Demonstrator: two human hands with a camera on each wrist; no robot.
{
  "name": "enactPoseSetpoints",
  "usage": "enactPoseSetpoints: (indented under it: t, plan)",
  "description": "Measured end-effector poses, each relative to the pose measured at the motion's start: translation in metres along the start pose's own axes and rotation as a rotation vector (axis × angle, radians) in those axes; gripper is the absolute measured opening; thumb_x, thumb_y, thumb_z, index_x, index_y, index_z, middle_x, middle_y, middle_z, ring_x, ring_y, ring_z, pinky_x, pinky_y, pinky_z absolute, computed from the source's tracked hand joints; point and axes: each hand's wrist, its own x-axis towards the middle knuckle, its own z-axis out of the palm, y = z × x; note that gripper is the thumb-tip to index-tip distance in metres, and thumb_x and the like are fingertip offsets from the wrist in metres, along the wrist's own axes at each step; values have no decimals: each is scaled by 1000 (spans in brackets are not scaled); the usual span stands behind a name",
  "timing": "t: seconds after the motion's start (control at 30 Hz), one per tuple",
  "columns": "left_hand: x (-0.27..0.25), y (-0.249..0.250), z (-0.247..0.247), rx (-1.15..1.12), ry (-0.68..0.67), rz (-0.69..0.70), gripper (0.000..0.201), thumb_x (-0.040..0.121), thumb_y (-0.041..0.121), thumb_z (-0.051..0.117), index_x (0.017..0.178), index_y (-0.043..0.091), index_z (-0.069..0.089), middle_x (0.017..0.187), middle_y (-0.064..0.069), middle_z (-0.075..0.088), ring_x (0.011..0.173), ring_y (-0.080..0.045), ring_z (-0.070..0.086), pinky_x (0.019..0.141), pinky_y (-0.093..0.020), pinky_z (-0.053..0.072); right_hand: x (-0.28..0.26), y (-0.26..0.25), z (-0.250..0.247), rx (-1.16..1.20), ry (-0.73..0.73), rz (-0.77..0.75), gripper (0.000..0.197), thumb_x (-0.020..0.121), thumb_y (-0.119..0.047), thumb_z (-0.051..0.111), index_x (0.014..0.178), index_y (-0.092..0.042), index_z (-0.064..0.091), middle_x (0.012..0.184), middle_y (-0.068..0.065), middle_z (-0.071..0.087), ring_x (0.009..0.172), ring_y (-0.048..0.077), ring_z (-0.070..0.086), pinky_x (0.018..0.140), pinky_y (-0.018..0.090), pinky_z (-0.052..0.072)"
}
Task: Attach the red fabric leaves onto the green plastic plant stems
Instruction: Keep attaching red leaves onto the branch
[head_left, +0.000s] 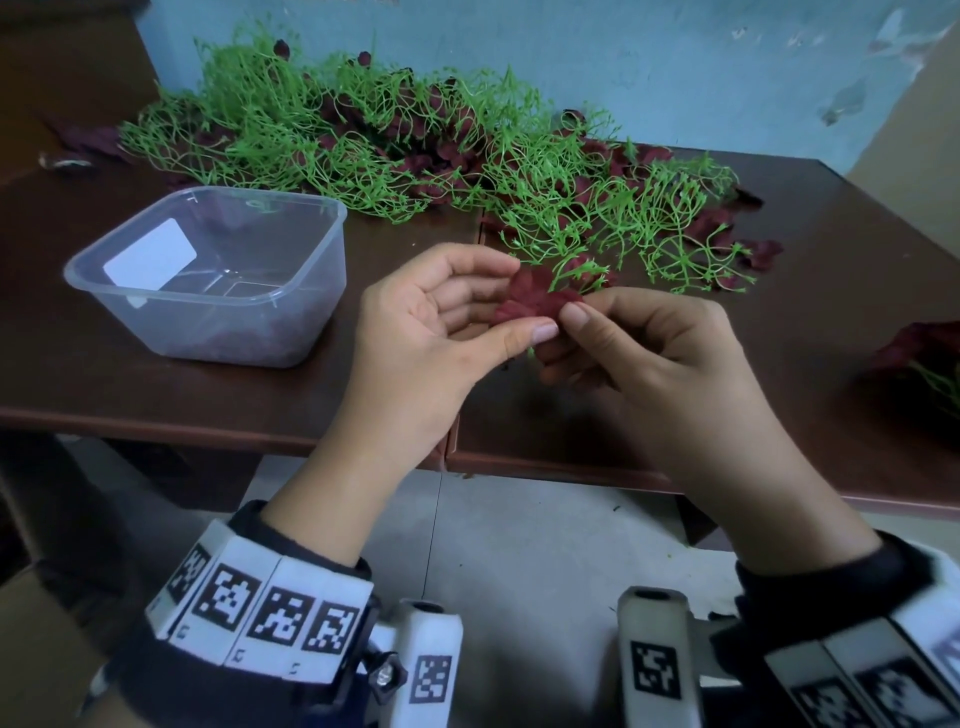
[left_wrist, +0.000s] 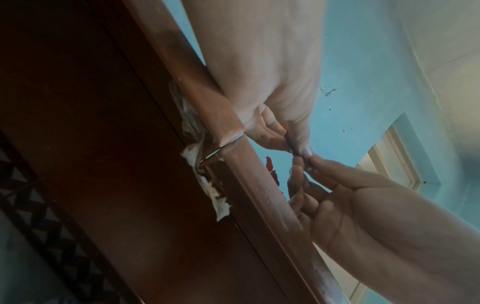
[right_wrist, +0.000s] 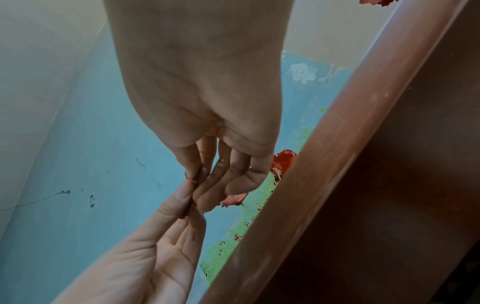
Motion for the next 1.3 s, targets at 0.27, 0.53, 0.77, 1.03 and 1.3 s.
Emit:
enactPoseSetpoints:
  t: [0.27, 0.53, 0.77, 1.03, 1.3]
  plan:
    - [0, 3, -2, 55, 58, 18, 39, 63, 16, 88, 97, 18, 69, 84, 0, 79, 83, -17, 76, 80, -27, 60, -1, -2, 0, 53, -4, 18, 20, 98, -16, 60, 89, -6, 74, 80, 12, 74, 72, 25, 73, 67, 38, 60]
    - [0, -3, -3, 24, -5, -15, 44, 60, 11, 88, 98, 17, 65, 87, -4, 78, 85, -18, 75, 82, -28, 60, -2, -5, 1, 8, -20, 33, 19, 98, -15, 60, 89, -8, 75, 79, 8, 75, 71, 19, 72, 64, 29, 57]
    - [2, -7, -6, 11, -57, -36, 52, 62, 10, 86, 111, 15, 68, 99, -6, 77, 92, -17, 74, 88, -31, 59, -2, -6, 1, -23, -20, 32, 19, 98, -15, 60, 89, -7, 75, 77, 9, 75, 68, 15, 71, 64, 29, 57]
    - [2, -12, -10, 171, -90, 44, 21, 82, 4, 81, 103, 1, 79, 103, -7, 79, 100, -21, 74, 93, -35, 57, -2, -7, 3, 3, 26, 38, 19, 97, -14, 62, 88, -6, 75, 76, 8, 75, 63, 11, 69, 61, 19, 52]
    - [3, -16, -9, 226, -91, 68, 16, 82, 7, 82, 98, 9, 80, 97, 0, 79, 96, -12, 73, 88, -27, 55, -2, -6, 4, -70, 88, 78, 18, 95, -18, 66, 85, -6, 76, 72, 6, 75, 63, 14, 71, 63, 28, 59]
